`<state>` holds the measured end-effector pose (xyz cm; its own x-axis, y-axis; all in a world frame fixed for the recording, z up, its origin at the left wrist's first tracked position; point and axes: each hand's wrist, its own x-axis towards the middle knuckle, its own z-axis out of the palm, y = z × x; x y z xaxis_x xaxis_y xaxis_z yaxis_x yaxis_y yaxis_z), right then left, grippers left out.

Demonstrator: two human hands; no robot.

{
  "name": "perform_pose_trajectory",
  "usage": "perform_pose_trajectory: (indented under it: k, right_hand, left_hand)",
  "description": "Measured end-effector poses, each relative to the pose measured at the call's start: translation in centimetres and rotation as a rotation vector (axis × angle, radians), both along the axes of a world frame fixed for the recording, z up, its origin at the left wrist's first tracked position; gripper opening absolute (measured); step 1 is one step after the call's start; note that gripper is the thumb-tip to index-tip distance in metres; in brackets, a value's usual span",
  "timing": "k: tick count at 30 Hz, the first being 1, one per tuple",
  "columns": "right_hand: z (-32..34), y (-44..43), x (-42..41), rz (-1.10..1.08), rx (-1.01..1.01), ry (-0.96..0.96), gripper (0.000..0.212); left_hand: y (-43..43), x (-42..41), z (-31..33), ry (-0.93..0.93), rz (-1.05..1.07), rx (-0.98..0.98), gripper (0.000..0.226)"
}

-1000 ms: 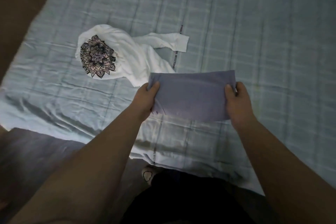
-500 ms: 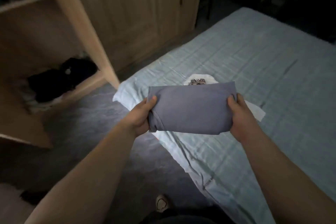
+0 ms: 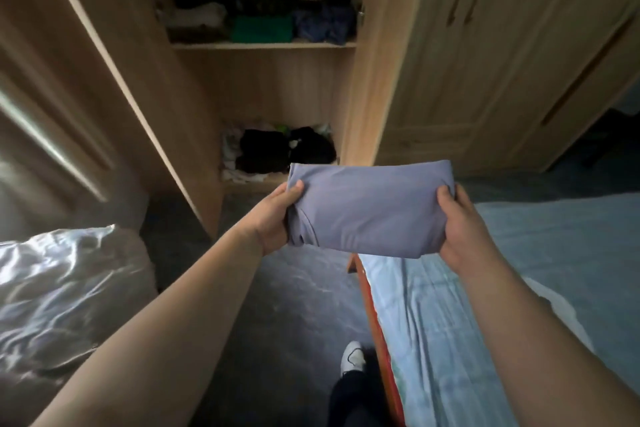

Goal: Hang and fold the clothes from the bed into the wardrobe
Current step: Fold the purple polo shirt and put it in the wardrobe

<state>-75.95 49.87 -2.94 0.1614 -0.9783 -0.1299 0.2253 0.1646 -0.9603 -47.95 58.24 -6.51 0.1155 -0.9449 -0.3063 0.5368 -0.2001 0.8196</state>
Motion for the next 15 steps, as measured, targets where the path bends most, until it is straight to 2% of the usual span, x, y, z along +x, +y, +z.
perform_pose_trajectory:
  k: [3,11,15]
  right_hand:
    - [0.0,-4.6,4.4,0.086,-0.001,-0.031,0.014]
    - [1.7,-20.0,16.1,0.262,-0.063,-0.053,0.013]
    - [3.1,-26.7,22.1,0.388,-0.064,-0.050,0.020]
  left_hand:
    - [-2.4,3.7,0.5,-0.001,0.075,-0.018,0.031]
    - [-13.5,13.4,2.8,-0.048,0.316,-0.083,0.061]
    - [-17.6,18.4,4.6,-0.104,0.432,-0.092,0.058]
